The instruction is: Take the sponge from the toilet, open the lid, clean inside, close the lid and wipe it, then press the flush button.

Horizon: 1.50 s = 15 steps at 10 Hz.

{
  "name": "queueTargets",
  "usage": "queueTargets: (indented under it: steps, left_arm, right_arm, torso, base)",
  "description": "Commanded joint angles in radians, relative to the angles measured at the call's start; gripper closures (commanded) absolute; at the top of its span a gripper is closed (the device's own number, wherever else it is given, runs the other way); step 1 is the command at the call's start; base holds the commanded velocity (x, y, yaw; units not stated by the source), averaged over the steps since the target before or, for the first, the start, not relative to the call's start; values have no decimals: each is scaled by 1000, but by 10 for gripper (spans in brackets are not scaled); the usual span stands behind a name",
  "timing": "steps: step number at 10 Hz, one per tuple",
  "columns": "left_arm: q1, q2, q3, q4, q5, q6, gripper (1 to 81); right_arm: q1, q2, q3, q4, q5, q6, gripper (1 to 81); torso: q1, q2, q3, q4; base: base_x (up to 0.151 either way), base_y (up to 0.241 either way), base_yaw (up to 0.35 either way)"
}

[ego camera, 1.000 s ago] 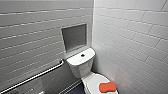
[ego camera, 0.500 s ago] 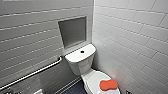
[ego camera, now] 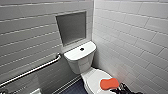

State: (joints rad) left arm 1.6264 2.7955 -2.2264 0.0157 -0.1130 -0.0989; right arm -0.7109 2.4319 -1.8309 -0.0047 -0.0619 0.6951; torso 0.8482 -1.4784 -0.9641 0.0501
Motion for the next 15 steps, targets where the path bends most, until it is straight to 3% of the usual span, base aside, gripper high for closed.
queueTargets:
  steps: [1, 3, 6, 9, 10, 11, 14, 15]
  left_arm:
    - [27, -8, 17, -3, 72, 7, 10]
    - [37, 7, 19, 3, 73, 7, 10]
    - [59, 36, 4, 4, 73, 15, 10]
    - [60, 43, -10, -5, 73, 15, 10]
    - [68, 43, -10, -7, 73, 15, 10]
    - [76, 44, -10, -2, 72, 15, 10]
    - [85, 72, -53, -2, 71, 15, 10]
    - [85, 79, -72, -5, 72, 15, 10]
  right_arm:
    - [141, -17, -14, 25, -38, 35, 10]
    - [162, -18, -20, 25, -39, 89, 10]
    - [201, -17, -25, 26, -52, 135, 10]
    - [201, 11, -65, 25, -52, 236, 10]
    - [204, 24, -85, 26, -52, 239, 10]
    - [205, 38, -106, 28, -52, 251, 10]
    - [234, 51, -137, 28, -50, 279, 10]
    - [237, 51, -139, 26, -47, 291, 10]
  torso:
    - [-1, 2, -92, 0]
    - [27, -47, -43, 0]
    - [33, -58, -55, 0]
    - [34, -59, -55, 0]
    - [34, -59, -56, 0]
    - [98, -159, -56, 0]
    - [125, -201, -56, 0]
    - [82, -137, -79, 0]
  base:
    - [0, 0, 0]
    - [0, 0, 0]
    - [0, 0, 0]
    - [0, 0, 0]
    - [0, 0, 0]
    - [0, 0, 0]
    - [0, 0, 0]
    - [0, 0, 0]
